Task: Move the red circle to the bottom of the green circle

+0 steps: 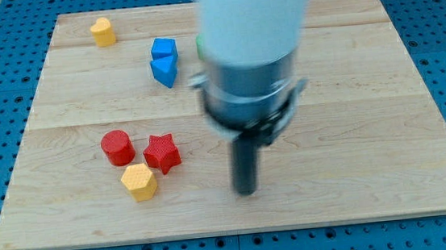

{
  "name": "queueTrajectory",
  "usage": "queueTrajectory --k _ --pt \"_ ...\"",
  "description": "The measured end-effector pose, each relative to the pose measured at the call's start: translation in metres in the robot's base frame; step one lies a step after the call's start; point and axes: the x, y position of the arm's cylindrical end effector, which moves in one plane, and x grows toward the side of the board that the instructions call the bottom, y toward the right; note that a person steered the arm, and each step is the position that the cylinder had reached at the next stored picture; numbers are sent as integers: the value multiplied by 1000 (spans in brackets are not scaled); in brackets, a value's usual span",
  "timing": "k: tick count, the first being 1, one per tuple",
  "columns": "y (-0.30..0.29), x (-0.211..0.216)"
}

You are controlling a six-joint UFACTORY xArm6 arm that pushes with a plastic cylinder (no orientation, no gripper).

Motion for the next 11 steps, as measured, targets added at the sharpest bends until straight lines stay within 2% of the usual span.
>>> queueTrajectory --k 1,2,3,5,9,10,11 --pt "-55 34" --pt "-158 14" --pt "-180 -33" --pt "-135 -58" --pt "-155 -150" --pt "-143 -153" --pt "-86 -153"
